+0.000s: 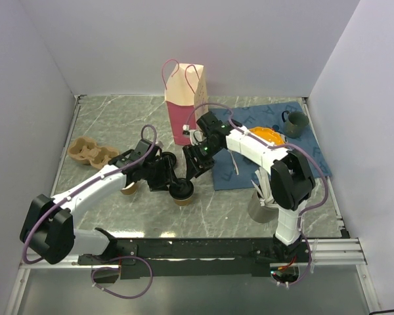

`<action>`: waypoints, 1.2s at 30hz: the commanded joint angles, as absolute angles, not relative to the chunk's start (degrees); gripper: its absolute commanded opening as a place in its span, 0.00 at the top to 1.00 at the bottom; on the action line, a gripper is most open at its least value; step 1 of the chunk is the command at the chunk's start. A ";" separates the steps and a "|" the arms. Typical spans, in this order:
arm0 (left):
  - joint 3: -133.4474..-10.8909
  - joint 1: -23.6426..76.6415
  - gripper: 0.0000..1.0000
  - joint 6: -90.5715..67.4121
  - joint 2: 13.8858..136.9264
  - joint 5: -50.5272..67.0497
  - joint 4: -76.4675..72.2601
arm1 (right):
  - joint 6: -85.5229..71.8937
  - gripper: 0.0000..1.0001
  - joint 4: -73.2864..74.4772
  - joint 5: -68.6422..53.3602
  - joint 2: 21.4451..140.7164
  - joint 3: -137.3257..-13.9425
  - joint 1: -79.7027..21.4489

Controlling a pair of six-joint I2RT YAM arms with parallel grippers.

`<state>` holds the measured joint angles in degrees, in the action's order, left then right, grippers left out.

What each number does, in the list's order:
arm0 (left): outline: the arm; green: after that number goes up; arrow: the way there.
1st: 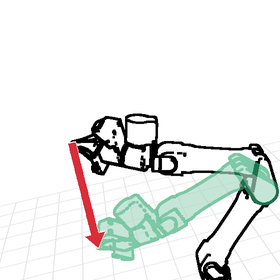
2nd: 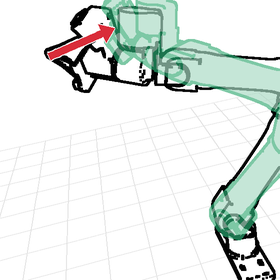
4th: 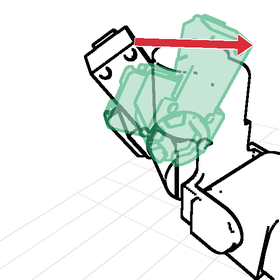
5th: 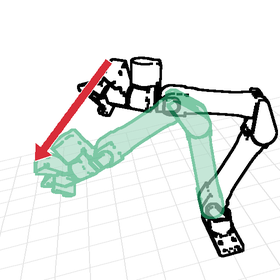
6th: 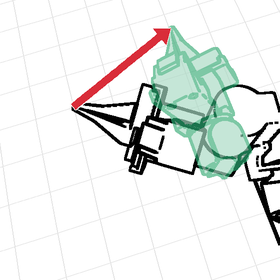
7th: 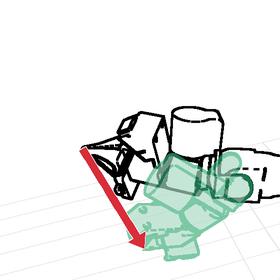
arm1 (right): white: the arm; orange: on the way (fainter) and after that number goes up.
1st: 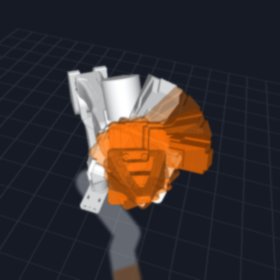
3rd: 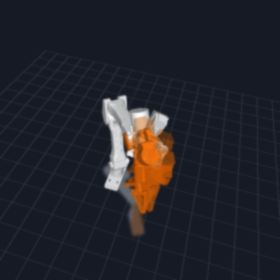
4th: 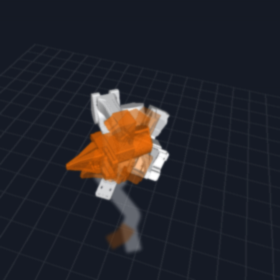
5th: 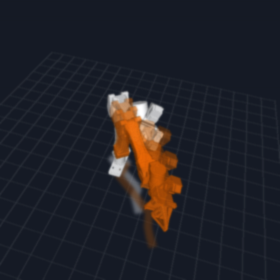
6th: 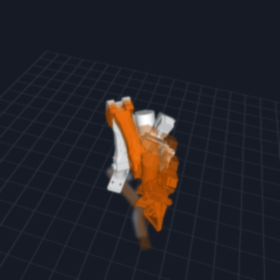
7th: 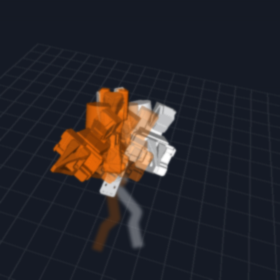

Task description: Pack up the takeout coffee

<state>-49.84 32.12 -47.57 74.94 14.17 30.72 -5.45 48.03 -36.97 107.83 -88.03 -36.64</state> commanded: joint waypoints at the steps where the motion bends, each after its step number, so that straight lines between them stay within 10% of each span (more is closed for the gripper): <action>1: -48.43 32.08 0.40 -47.28 74.53 11.34 31.46 | -14.83 0.44 45.28 -39.11 101.43 -84.14 -36.39; 36: -41.92 32.08 0.42 -54.23 68.64 12.74 29.00 | -45.62 0.69 25.31 -29.00 87.89 -59.59 -41.57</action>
<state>-43.40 32.05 -53.95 69.08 14.11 26.96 -45.15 25.28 -31.29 88.44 -59.53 -41.39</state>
